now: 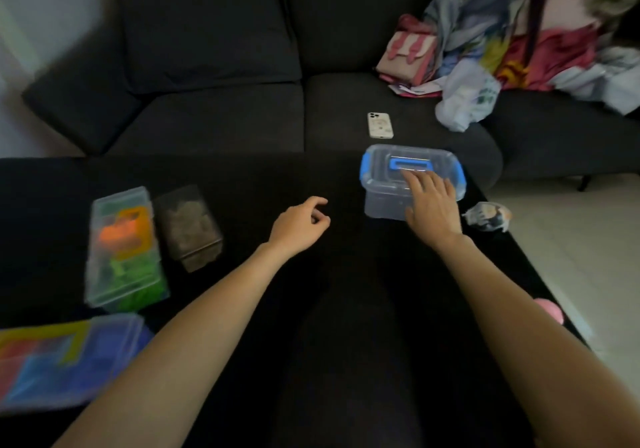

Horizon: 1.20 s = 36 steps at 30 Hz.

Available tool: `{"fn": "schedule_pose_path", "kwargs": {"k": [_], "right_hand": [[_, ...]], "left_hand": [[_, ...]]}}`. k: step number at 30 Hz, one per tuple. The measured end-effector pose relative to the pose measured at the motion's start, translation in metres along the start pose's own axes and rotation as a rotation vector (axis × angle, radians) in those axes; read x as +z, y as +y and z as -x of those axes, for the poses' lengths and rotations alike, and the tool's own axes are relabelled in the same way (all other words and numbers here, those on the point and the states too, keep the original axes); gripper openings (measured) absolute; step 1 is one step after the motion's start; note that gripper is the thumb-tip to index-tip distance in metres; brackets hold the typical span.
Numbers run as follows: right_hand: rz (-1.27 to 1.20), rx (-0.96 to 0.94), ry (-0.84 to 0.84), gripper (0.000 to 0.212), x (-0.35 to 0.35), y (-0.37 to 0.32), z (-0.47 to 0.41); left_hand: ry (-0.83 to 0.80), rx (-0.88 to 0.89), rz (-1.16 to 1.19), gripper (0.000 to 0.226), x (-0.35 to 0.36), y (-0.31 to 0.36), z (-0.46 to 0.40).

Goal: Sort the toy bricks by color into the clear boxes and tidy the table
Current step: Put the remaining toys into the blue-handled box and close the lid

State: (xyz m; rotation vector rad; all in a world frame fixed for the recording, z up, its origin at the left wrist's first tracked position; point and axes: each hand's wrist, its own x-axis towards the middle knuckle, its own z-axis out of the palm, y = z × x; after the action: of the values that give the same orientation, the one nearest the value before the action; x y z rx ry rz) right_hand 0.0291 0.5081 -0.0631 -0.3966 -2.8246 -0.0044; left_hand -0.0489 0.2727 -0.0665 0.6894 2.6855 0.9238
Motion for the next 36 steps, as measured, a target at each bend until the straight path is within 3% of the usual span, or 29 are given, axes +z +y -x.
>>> {"fn": "schedule_pose_path", "kwargs": {"k": [4,10,17,19,22,25,32,34,36], "right_hand": [[0.055,0.105,-0.023,0.057,0.021,0.026,-0.014],[-0.024,-0.012,0.023,0.047,0.010,0.011,0.025],[-0.226,-0.198,0.068,0.044,-0.027,-0.036,0.138],[-0.400,-0.118,0.051,0.051,-0.038,-0.041,0.159],[-0.679,0.237,0.106,0.049,-0.048,-0.051,0.170],[-0.841,0.501,-0.027,0.045,-0.053,-0.054,0.172],[-1.133,0.665,-0.166,0.036,-0.046,-0.044,0.188],[-1.098,0.676,-0.148,0.037,-0.044,-0.039,0.193],[-0.925,0.539,-0.049,0.037,-0.051,-0.038,0.198]], "left_hand": [[-0.025,-0.174,0.263,0.053,0.030,0.022,-0.043],[0.055,-0.294,0.687,0.054,0.028,0.043,-0.024],[0.202,-0.337,0.657,0.037,0.009,0.019,0.085],[0.207,-0.321,0.643,0.033,0.006,0.012,0.114],[0.196,-0.285,0.616,0.030,0.003,0.005,0.152],[0.203,-0.287,0.596,0.027,0.005,-0.005,0.178],[0.228,-0.441,0.754,0.027,0.008,-0.023,0.206],[0.263,-0.465,0.723,0.036,0.007,-0.029,0.207],[0.348,-0.397,0.539,0.042,0.003,-0.031,0.210]]}}
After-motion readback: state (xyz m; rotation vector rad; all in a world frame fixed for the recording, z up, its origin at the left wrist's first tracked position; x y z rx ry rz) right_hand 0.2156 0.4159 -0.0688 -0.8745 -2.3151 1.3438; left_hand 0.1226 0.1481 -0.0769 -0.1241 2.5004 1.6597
